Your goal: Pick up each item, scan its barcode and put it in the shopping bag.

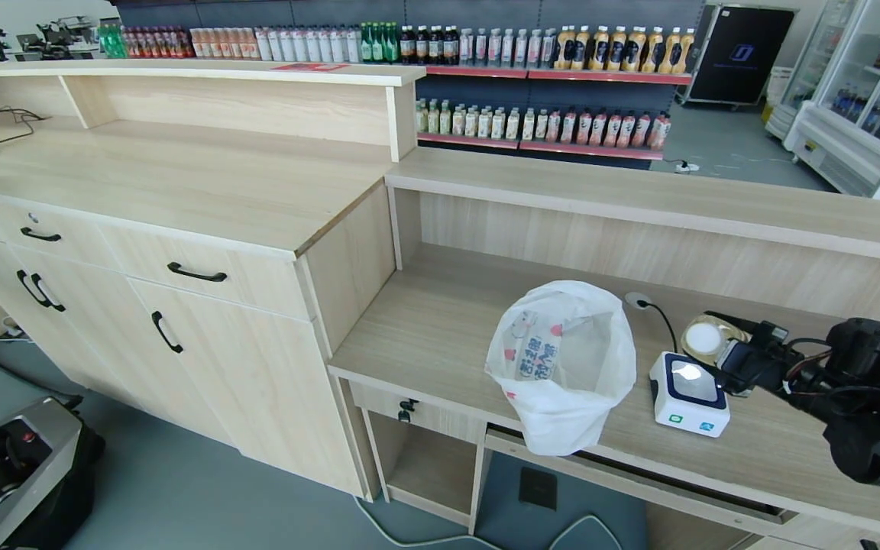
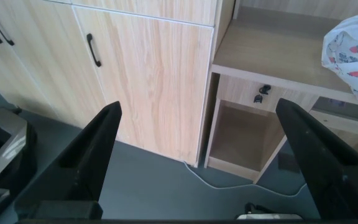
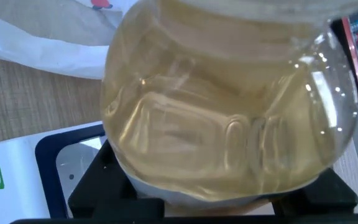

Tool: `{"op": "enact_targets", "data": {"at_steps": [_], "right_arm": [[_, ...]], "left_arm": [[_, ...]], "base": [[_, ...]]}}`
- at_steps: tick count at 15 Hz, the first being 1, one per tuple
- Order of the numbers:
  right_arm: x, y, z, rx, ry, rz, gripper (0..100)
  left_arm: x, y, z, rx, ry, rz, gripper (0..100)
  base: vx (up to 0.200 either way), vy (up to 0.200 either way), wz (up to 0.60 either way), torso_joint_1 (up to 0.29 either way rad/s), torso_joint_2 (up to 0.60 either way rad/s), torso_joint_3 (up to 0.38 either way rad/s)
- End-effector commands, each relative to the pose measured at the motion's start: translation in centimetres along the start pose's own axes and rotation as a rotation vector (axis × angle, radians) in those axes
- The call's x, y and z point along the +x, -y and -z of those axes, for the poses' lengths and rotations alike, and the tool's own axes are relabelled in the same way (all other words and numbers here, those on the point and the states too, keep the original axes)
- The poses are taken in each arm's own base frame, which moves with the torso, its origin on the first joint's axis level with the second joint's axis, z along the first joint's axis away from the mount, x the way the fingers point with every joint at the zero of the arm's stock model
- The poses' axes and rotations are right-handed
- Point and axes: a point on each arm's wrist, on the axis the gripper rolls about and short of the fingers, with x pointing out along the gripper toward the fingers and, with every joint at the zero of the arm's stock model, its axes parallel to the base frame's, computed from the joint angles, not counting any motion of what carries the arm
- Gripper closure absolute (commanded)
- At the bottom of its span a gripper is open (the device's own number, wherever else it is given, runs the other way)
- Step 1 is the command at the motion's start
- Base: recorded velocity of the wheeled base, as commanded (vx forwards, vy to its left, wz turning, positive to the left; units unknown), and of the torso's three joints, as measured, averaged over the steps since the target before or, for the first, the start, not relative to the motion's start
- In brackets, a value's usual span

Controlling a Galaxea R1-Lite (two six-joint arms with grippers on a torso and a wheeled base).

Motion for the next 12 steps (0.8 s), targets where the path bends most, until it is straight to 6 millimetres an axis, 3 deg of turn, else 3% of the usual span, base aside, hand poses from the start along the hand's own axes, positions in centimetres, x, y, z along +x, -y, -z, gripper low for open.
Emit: {"op": "enact_targets", "data": {"at_steps": [1,12], "right_arm": [[0.7,-0.9,0.2,0.007,0.018,-0.016,100],[2.1,-2.4,1.1,0.018,0.05,-0.036,100]], "left_arm": [[0.0,0.0,0.0,0.0,0.001,-0.001,0],[0.0,0.0,0.0,0.0,0.001,-0.001,0]], "base": [[0.0,0.0,0.0,0.0,0.0,0.0],[0.0,0.0,0.0,0.0,0.0,0.0]]}}
